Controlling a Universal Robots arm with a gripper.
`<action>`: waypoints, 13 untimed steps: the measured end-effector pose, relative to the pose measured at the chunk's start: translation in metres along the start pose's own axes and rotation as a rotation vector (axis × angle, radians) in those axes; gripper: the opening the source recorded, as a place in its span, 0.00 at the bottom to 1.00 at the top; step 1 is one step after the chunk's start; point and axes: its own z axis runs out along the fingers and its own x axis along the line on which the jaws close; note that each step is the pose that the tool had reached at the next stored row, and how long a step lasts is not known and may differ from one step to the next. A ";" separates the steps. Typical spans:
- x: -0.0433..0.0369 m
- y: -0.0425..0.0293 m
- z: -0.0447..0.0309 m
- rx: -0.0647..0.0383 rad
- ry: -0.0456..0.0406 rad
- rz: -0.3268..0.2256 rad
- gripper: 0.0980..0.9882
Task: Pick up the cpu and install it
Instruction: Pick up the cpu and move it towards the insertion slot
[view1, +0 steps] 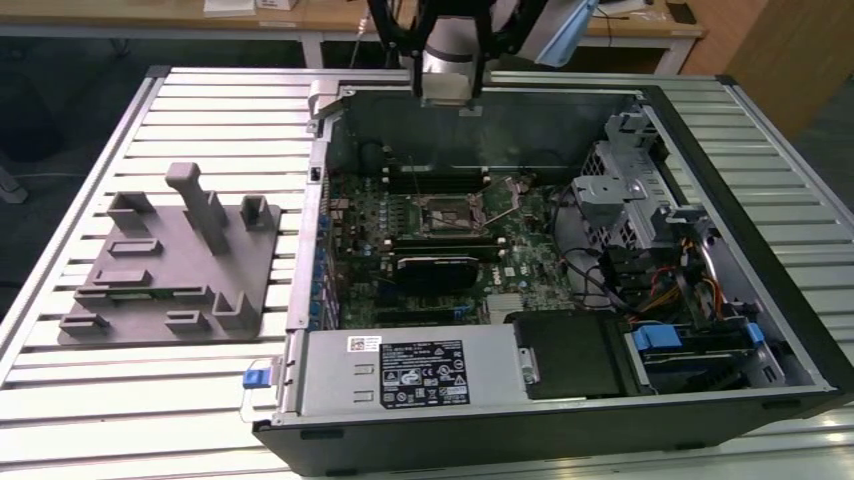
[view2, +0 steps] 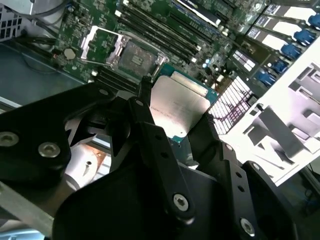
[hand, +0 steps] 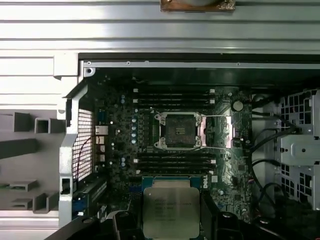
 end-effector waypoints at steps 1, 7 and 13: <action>-0.0016 -0.0001 0.0018 0.000 0.0002 0.000 0.50; -0.0088 -0.0003 0.0126 0.000 0.0012 0.001 0.50; -0.0134 -0.0007 0.0236 0.000 0.0011 0.001 0.50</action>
